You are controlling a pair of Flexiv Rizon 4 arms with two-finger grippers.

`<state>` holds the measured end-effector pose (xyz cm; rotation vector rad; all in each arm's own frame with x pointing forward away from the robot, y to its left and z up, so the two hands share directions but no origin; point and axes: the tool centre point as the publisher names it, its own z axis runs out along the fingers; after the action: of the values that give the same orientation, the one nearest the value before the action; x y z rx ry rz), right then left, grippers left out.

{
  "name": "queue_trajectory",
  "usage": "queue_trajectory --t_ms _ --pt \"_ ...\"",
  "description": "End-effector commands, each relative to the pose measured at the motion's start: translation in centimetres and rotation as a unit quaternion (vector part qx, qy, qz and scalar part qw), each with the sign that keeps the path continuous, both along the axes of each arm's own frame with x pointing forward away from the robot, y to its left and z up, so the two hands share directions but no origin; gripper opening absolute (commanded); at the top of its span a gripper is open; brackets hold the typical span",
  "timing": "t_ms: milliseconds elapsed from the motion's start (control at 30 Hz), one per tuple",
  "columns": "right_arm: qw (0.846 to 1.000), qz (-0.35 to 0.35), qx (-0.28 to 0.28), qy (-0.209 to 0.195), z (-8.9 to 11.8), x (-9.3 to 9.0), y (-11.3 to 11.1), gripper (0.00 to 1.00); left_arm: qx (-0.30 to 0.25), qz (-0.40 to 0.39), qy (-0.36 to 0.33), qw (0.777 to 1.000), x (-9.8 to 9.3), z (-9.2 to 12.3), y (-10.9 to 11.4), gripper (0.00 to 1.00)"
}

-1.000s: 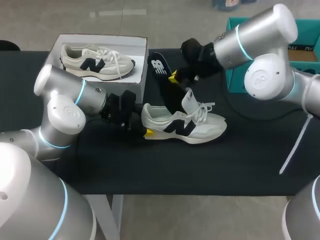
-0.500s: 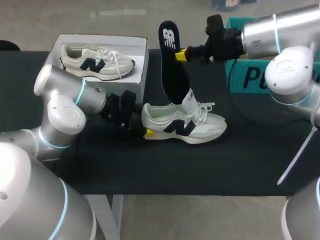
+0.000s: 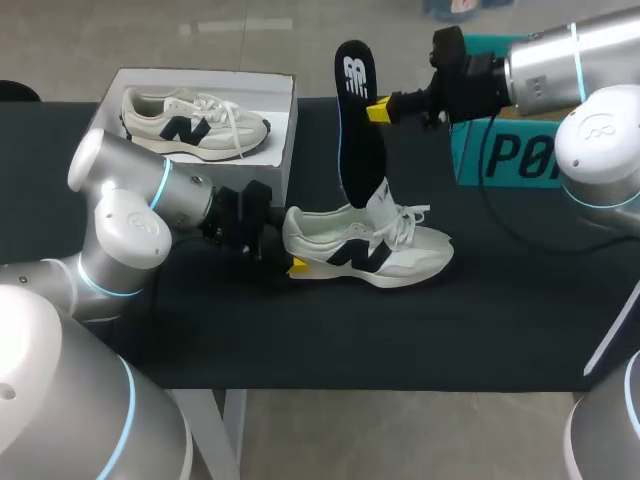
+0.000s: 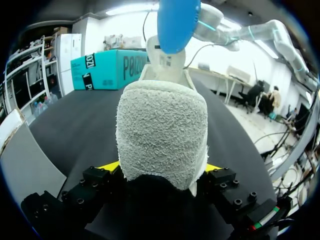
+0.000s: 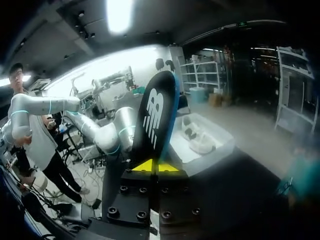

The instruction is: Take the shoe out of the shoebox, open the shoe tongue, remove and reinsert the insole, then place the shoe into the shoebox

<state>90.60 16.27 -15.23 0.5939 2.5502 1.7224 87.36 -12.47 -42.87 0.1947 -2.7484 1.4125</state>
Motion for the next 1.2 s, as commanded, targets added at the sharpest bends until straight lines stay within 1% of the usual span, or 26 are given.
queue_trajectory --t_ms 33,67,200,333,467,900,933,967,1033,1100,1167,1200 --pt "1.000 -0.012 0.001 -0.024 2.5 -2.7 -1.2 0.00 0.000 0.000 0.000 1.000 0.0 -0.1 0.0 0.00" --pt "0.999 -0.012 0.002 -0.034 3.2 -3.4 -1.3 0.00 0.000 0.000 0.000 1.000 0.0 -0.1 0.0 0.00" --pt "0.998 -0.024 0.013 -0.052 5.9 -5.6 -1.4 0.00 0.000 0.000 0.000 1.000 0.0 -0.1 0.0 0.00" --pt "0.998 -0.031 0.007 -0.053 7.8 -7.5 -1.5 0.00 0.000 0.000 0.000 1.000 0.0 -0.1 0.0 0.00" --pt "0.998 -0.033 0.027 -0.044 9.6 -9.3 -1.7 0.00 0.000 0.000 0.000 1.000 0.0 -0.1 0.0 0.00" --pt "0.998 -0.033 0.027 -0.044 9.6 -9.3 -1.7 0.00 0.000 0.000 0.000 1.000 0.0 -0.1 0.0 0.00" --pt "0.998 -0.051 0.036 -0.025 9.8 -10.0 -2.2 0.00 0.000 0.000 0.000 1.000 0.0 -0.1 0.0 0.00" --pt "0.998 -0.061 0.025 -0.014 10.0 -10.7 -2.6 0.00 0.000 0.000 0.000 1.000 0.0 -0.1 0.0 0.00" --pt "0.997 -0.076 -0.016 0.000 10.5 -12.1 -3.2 0.00 0.000 0.000 0.000 1.000 0.0 -0.1 0.0 0.00" --pt "0.996 -0.089 -0.015 0.017 11.1 -13.5 -3.7 0.00 0.000 0.000 0.000 1.000 0.0 -0.1 0.0 0.00" --pt "0.995 -0.092 -0.028 0.021 11.4 -14.6 -3.8 0.00 0.000 0.000 0.000 1.000 0.0 -0.1 0.0 0.00" --pt "0.995 -0.098 -0.017 0.030 11.5 -15.2 -3.9 0.00 0.000 0.000 0.000 1.000 0.0 -0.1 0.0 0.00"
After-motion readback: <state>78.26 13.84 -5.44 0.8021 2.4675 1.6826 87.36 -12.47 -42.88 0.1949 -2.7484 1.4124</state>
